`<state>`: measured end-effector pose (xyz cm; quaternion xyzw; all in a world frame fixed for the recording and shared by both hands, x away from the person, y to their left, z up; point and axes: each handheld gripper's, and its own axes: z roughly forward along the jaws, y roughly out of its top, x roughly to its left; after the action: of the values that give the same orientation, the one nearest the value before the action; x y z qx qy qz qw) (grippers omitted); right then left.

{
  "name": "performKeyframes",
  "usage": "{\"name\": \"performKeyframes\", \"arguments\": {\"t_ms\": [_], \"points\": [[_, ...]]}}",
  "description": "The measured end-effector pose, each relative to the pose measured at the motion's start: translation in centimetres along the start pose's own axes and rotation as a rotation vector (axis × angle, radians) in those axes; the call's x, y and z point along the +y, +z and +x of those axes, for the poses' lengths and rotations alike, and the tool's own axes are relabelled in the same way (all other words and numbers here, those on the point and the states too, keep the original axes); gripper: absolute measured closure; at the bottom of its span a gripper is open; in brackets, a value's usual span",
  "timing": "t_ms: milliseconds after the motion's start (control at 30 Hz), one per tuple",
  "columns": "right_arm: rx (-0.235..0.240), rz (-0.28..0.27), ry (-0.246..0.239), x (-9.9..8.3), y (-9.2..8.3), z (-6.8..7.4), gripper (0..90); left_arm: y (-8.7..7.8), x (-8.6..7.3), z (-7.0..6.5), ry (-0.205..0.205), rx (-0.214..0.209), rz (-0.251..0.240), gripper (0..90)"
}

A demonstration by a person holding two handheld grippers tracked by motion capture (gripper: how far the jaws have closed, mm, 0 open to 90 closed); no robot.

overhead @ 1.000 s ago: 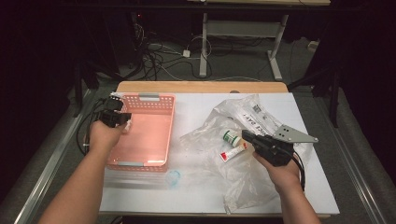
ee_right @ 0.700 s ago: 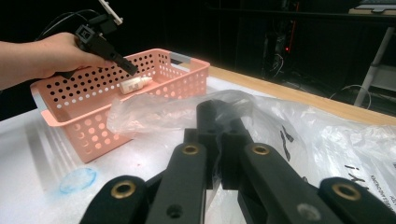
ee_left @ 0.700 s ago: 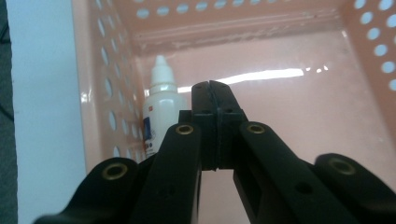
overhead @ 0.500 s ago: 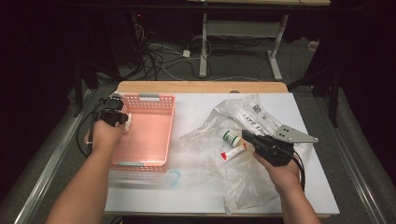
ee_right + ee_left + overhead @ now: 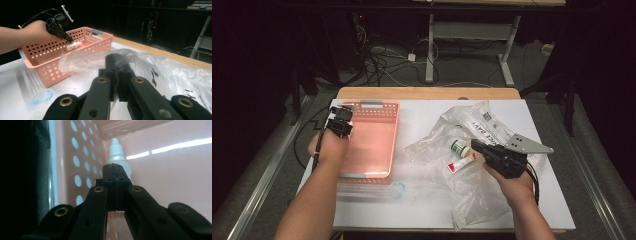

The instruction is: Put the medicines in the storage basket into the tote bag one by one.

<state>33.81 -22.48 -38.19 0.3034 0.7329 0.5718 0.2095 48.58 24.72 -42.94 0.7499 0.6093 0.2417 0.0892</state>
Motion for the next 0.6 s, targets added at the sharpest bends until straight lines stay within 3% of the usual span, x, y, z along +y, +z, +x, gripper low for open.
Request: {"name": "performKeyframes", "arguments": {"t_ms": [33, 100, 167, 267, 300, 400, 467, 500, 533, 567, 600], "points": [[0.000, 0.000, 0.003, 0.0, 0.0, 0.0, 90.0, -0.1, 0.0, 0.0, -0.008, -0.030, -0.004, 88.3], [0.001, 0.000, 0.001, 0.0, 0.0, 0.1, 90.0, -0.5, 0.1, 0.1, -0.030, -0.156, -0.032, 88.3], [0.000, 0.000, 0.000, 0.1, 0.0, 0.1, 90.0, -1.2, 0.2, 0.1, -0.030, -0.258, -0.100, 88.2], [-0.001, 0.004, 0.004, 0.0, 0.1, 0.1, 90.0, -2.1, 0.3, 0.5, -0.090, -0.413, -0.194, 88.2], [0.000, 0.005, 0.005, 0.0, 0.1, 0.1, 90.0, -2.3, 0.3, 0.5, -0.094, -0.446, -0.223, 88.1], [0.001, 0.006, -0.001, 0.0, 0.2, 0.1, 90.0, -2.7, 0.4, 0.0, -0.056, -0.451, -0.280, 87.6], [0.001, 0.007, 0.000, 0.0, 0.2, 0.2, 90.0, -2.5, 0.3, -0.6, -0.003, -0.386, -0.316, 74.3], [0.001, 0.006, 0.000, 0.0, 0.2, 0.2, 90.0, -2.4, 0.4, -0.8, -0.004, -0.363, -0.313, 73.0], [0.001, 0.007, 0.000, 0.0, 0.2, 0.2, 90.0, -2.4, 0.6, -0.8, -0.029, -0.355, -0.251, 69.1], [0.000, 0.006, 0.000, 0.0, 0.2, 0.2, 90.0, -2.1, 0.8, -0.7, -0.036, -0.388, -0.191, 69.3], [0.001, 0.006, -0.001, 0.0, 0.2, 0.1, 90.0, -1.8, 0.9, -0.9, -0.038, -0.387, -0.163, 65.4]]}}
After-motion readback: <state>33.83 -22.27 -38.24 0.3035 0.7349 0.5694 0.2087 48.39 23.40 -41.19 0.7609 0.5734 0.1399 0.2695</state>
